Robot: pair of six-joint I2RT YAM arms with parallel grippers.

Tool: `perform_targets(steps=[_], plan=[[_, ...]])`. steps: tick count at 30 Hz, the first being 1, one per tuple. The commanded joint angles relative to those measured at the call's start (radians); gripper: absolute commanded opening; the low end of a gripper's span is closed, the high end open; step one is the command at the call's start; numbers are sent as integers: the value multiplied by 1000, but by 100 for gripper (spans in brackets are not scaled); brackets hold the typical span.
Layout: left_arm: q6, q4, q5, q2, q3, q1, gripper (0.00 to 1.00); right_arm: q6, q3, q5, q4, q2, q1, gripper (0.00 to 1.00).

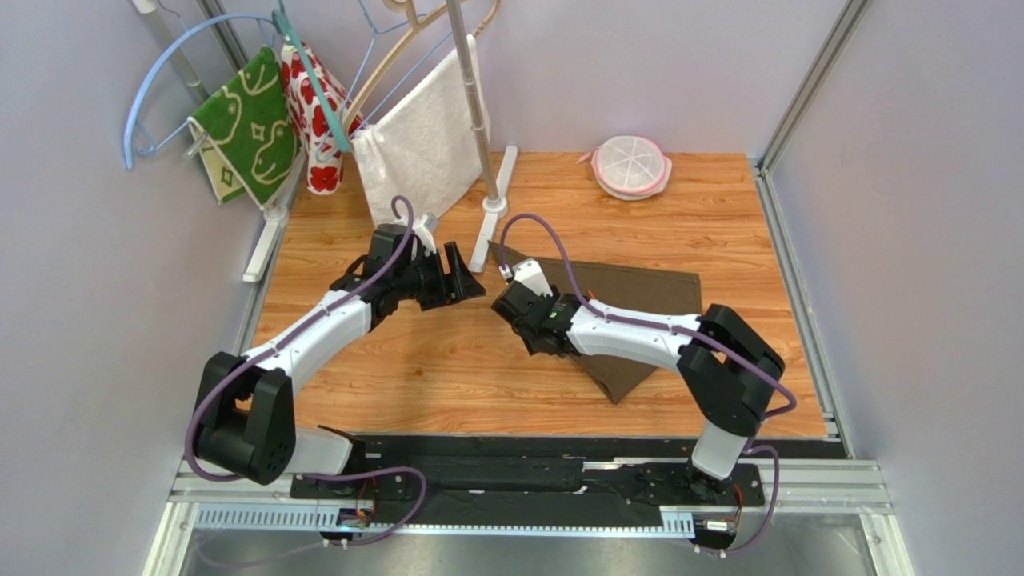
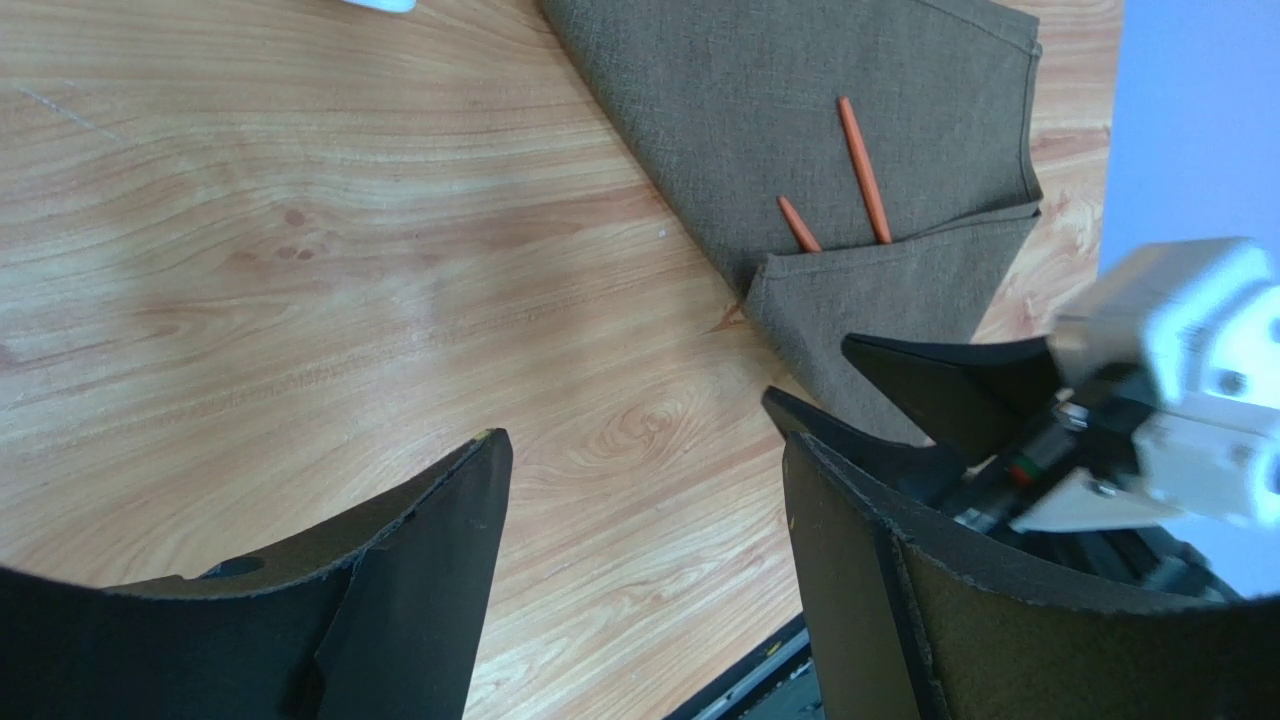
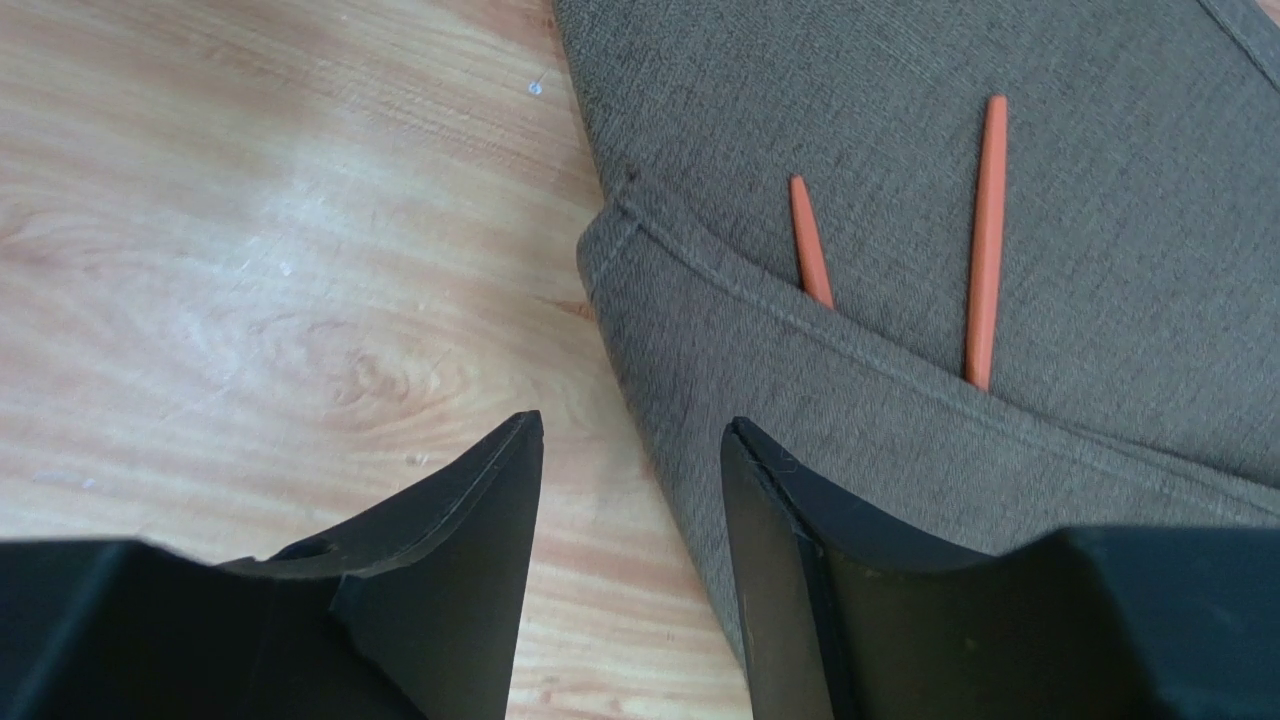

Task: Fold the napkin, place the utensils inside, and roll it up
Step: Fold the napkin

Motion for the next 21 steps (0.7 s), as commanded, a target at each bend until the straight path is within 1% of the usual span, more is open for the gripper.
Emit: perform_targets(steps=[1, 5, 6, 11, 15, 19, 20, 21], plan=[[6, 40, -2, 6, 51, 1, 75, -69, 46, 29, 78, 36, -36, 49], [17, 28, 1, 23, 56, 2, 75, -100, 28, -11, 108, 57, -57, 42], [18, 30, 1, 28, 54, 2, 75, -109, 25, -13, 109, 65, -59, 38], [20, 30, 3, 40, 56, 2, 75, -119, 12, -39, 132, 86, -82, 31], [26, 22, 3, 42, 62, 2, 75, -120, 6, -51, 140, 97, -95, 23], [30, 17, 2, 37, 62, 4, 75, -126, -3, -76, 152, 100, -108, 18], [32, 16, 3, 37, 62, 4, 75, -126, -5, -76, 154, 100, -108, 15], [32, 13, 3, 35, 62, 5, 75, -128, -5, -71, 151, 100, -109, 4]])
